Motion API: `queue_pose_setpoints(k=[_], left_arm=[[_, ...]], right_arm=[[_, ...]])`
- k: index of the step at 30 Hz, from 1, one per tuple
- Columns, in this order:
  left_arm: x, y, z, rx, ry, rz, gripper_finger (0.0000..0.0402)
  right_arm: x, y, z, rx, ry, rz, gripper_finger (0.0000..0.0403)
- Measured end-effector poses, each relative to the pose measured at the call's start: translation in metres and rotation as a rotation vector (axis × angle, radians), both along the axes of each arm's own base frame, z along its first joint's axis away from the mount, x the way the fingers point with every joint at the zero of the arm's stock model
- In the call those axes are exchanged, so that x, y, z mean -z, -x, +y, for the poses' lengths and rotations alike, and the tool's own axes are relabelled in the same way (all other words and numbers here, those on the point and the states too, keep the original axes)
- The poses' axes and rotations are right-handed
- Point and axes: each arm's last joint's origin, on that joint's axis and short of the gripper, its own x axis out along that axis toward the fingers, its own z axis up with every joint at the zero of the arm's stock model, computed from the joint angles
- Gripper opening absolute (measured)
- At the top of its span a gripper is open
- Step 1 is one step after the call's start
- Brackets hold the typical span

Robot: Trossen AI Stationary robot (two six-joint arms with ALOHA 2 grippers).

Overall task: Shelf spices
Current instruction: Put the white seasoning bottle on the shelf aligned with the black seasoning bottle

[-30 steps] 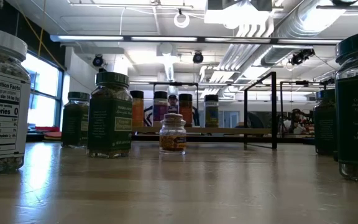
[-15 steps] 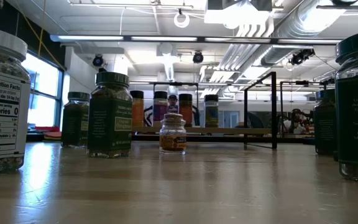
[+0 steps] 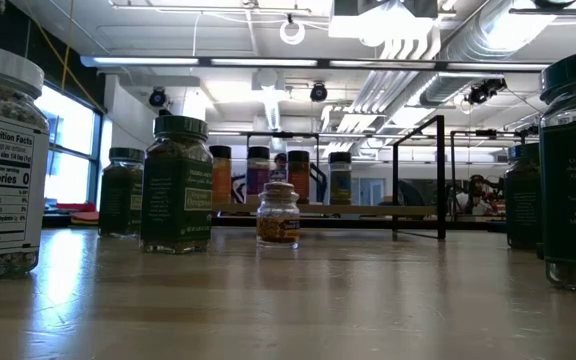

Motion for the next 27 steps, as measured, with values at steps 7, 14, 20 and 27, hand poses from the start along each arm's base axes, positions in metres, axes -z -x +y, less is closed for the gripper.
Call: queue_pose_setpoints(k=[7,14,20,27], left_arm=[[0.007,0.003,0.000,0.009,-0.026,0.080,0.0259],[0.006,0.023,0.009,-0.024,-0.049,0.167,0.0325],[-0.006,0.050,0.017,-0.067,-0.056,0.156,0.0326],[-0.020,0.066,0.019,-0.176,-0.093,0.106,0.0325]], right_arm=[[0.007,-0.001,-0.001,0.028,-0.004,0.062,0.0183],[0.003,0.009,-0.001,0.039,-0.006,0.079,0.0183],[-0.004,0.025,-0.002,0.063,-0.005,0.091,0.0183],[-0.002,0.028,-0.002,0.052,-0.004,0.130,0.0183]])
